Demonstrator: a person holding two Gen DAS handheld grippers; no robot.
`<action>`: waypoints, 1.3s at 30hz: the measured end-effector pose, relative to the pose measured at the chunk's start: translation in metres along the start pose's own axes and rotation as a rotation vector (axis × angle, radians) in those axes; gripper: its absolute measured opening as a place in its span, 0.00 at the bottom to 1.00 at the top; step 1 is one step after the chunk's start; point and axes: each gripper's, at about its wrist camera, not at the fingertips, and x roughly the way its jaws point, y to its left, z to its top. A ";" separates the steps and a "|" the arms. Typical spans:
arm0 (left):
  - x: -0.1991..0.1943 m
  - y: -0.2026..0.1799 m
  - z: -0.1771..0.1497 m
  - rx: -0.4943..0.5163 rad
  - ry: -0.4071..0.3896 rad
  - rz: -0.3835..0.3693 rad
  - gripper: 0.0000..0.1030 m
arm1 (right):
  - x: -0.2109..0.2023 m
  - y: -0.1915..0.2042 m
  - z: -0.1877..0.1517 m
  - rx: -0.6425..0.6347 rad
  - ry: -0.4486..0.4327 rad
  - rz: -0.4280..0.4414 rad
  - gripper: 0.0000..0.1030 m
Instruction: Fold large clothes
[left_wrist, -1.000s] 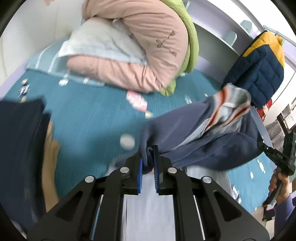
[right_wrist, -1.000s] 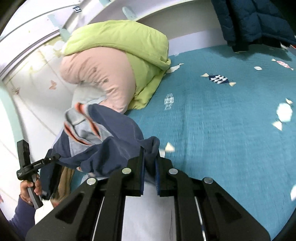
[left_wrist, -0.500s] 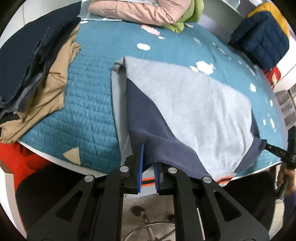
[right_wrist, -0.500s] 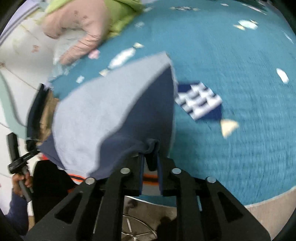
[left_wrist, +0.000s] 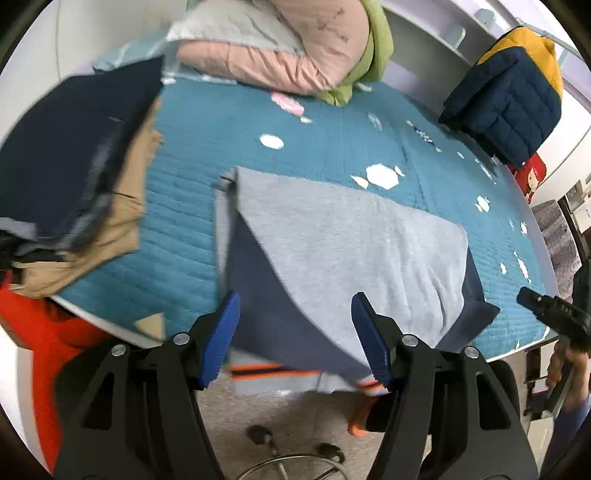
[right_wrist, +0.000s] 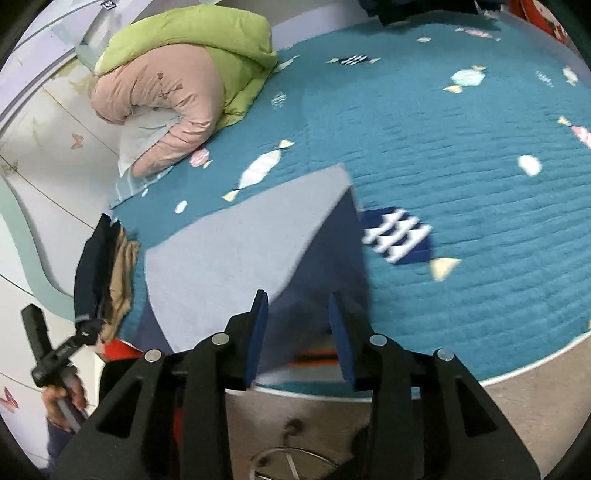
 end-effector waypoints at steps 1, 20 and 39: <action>0.010 -0.001 0.003 -0.008 0.019 -0.007 0.62 | 0.012 -0.001 0.001 0.013 0.013 0.000 0.18; 0.050 0.037 -0.004 -0.144 0.097 0.021 0.74 | 0.059 -0.008 -0.014 0.138 0.096 -0.119 0.05; 0.085 0.092 0.000 -0.295 0.156 0.021 0.78 | 0.222 0.125 0.083 0.039 0.209 -0.021 0.05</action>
